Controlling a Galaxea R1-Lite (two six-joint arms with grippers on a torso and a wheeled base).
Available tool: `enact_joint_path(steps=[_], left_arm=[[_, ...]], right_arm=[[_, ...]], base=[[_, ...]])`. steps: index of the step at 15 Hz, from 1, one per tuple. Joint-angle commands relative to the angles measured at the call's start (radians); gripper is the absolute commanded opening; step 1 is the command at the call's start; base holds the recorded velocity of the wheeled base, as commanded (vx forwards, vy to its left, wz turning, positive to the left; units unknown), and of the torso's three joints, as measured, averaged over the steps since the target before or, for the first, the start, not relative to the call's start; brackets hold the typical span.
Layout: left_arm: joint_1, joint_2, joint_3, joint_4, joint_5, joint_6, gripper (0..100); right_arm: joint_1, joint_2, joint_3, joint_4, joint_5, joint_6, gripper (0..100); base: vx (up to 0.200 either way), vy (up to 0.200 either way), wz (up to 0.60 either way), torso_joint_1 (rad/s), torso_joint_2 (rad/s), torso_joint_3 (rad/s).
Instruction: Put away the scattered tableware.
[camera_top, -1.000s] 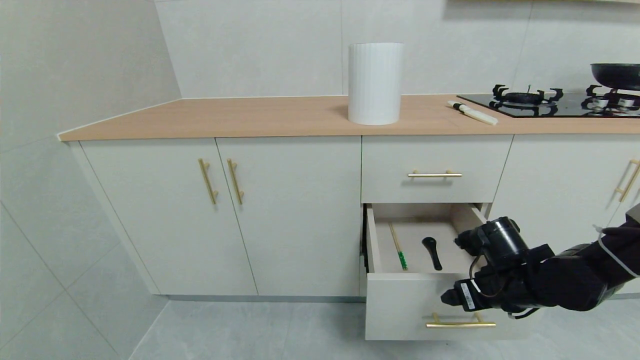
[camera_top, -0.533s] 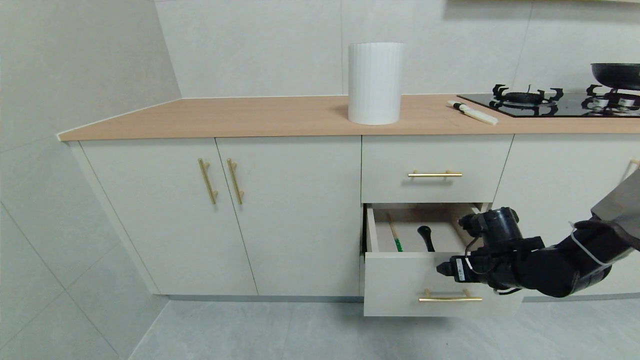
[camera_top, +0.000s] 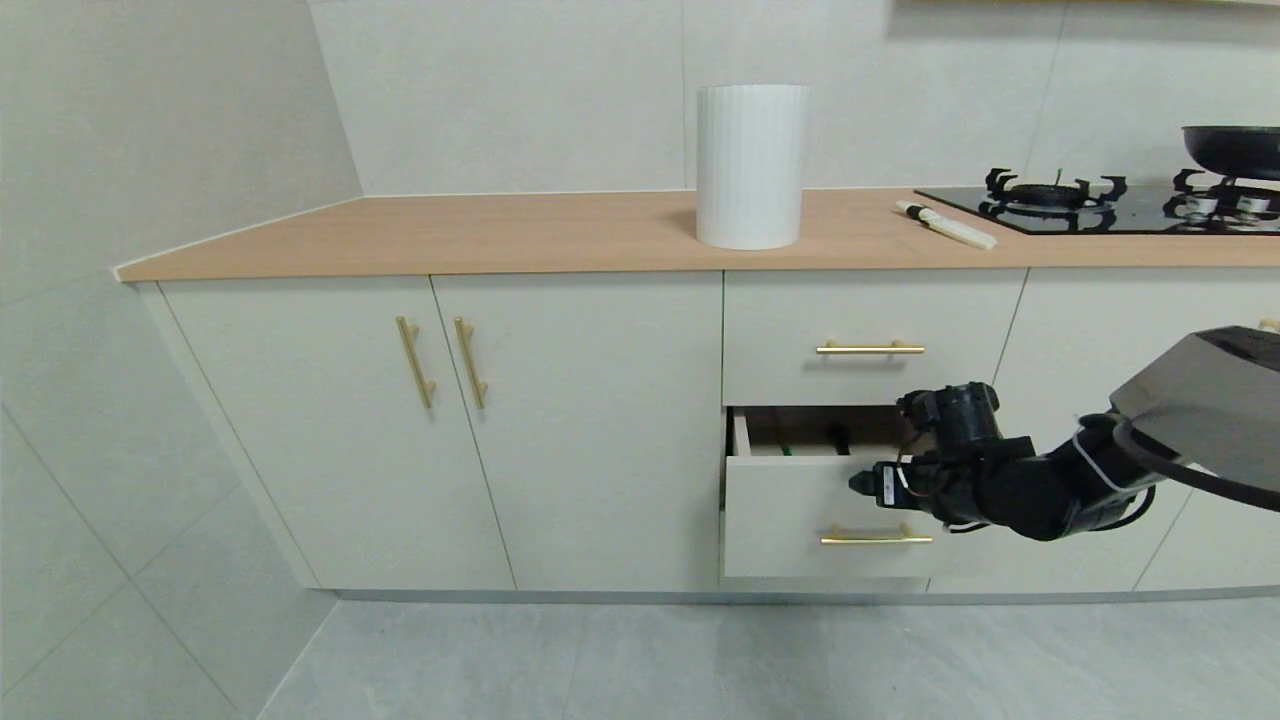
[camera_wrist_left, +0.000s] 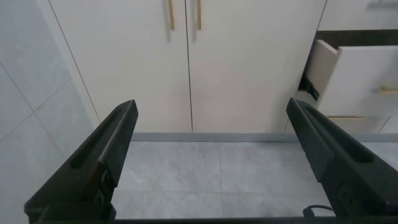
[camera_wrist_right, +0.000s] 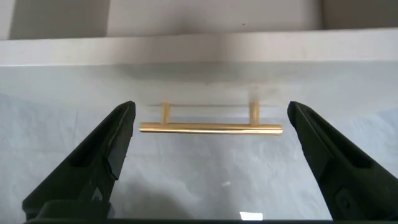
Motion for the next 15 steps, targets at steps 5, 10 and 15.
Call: enact_joint_path(steps=[5, 10, 15], left_arm=[[0.000, 0.000, 0.000, 0.000, 0.000, 0.000, 100], [0.000, 0.000, 0.000, 0.000, 0.000, 0.000, 100], [0.000, 0.000, 0.000, 0.000, 0.000, 0.000, 100]], right_arm=[[0.003, 0.106, -0.110, -0.016, -0.008, 0.095, 100], [0.006, 0.197, -0.165, -0.114, -0.068, 0.097, 100], [-0.011, 0.247, -0.210, -0.157, -0.085, 0.112, 100]], base=[[0.000, 0.000, 0.00, 0.000, 0.00, 0.000], [0.000, 0.000, 0.00, 0.000, 0.00, 0.000], [0.000, 0.000, 0.00, 0.000, 0.00, 0.000]])
